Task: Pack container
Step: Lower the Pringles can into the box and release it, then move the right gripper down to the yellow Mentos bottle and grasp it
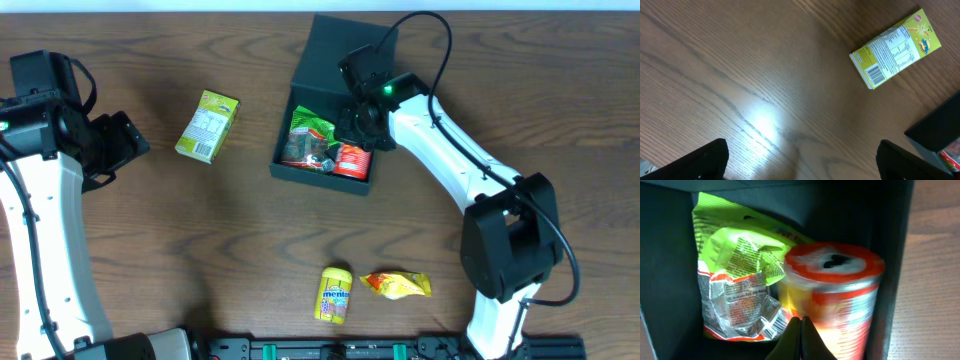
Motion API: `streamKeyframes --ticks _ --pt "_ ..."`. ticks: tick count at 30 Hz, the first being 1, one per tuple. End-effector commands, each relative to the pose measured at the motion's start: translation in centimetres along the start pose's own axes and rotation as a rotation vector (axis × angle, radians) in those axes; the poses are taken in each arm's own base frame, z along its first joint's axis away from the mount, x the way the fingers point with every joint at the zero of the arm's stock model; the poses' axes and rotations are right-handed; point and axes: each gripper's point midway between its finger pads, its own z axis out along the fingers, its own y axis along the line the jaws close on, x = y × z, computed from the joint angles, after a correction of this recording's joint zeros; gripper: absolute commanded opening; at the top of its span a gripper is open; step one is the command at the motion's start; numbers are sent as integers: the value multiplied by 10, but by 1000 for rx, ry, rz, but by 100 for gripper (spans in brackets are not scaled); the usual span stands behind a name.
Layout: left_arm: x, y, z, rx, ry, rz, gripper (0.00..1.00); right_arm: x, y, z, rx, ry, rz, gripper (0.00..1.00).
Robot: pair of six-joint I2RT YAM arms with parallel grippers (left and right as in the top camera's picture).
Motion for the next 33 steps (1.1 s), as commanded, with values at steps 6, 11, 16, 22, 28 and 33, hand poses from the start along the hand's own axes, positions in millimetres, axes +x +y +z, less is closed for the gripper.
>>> streamKeyframes --ticks 6,11,16,22,28,33 --pt "2 2 0 -3 5 -9 95 -13 2 -11 12 -73 -51 2" --pt "2 2 0 -3 6 -9 95 -14 -14 -11 94 -91 -50 2" --pt "2 2 0 -3 5 -9 95 -11 -22 -1 115 -98 -50 1" --pt "2 2 0 -3 6 -9 95 3 -32 27 108 -80 -51 2" --pt "2 2 0 -3 5 -9 95 9 -34 29 97 -64 -51 2" --pt "2 2 0 -3 5 -9 95 2 -20 -8 59 -99 -57 2"
